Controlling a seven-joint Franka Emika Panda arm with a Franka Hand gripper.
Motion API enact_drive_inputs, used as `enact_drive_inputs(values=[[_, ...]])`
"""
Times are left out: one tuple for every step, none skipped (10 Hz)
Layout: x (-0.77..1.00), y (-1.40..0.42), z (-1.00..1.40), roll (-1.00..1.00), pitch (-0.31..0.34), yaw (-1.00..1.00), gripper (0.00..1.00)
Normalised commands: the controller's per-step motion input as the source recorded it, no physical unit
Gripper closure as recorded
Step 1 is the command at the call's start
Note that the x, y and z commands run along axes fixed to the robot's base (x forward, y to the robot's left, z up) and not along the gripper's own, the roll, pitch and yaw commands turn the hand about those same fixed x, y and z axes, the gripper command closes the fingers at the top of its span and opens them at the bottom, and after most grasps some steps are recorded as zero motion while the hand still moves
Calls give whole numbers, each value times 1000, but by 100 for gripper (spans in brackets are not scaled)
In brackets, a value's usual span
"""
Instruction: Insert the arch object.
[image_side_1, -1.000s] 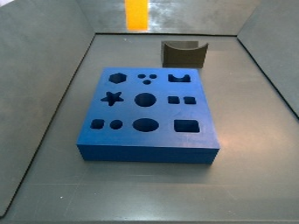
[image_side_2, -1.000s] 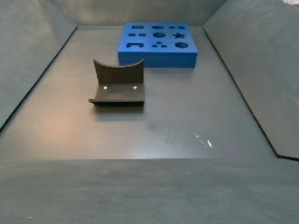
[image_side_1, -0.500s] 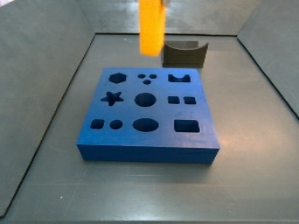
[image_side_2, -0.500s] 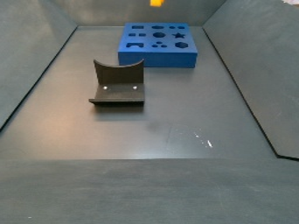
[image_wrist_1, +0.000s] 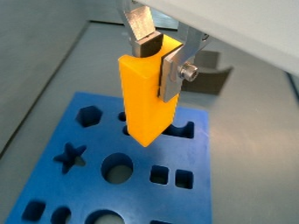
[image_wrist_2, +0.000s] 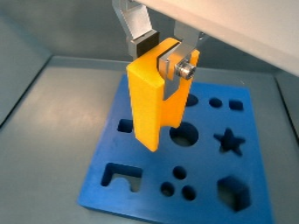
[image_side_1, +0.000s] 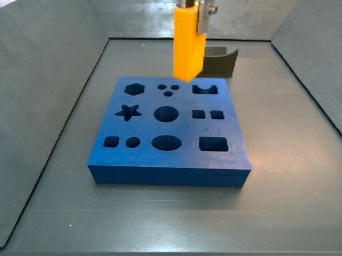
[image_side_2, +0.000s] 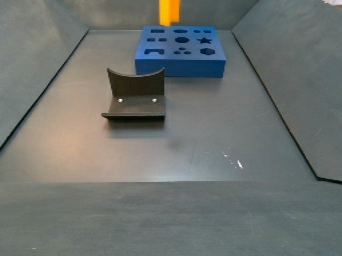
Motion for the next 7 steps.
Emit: enact_drive_inputs(values=[[166, 66, -211, -26, 0, -971, 100], [97, 31, -177, -9, 0, -1000, 100], [63, 11, -157, 0, 0, -1000, 100], [37, 3, -160, 0, 0, -1000, 100], [6, 0, -163, 0, 0, -1000, 100], [0, 0, -140, 0, 0, -1000, 100], [0, 0, -143, 0, 0, -1000, 100]])
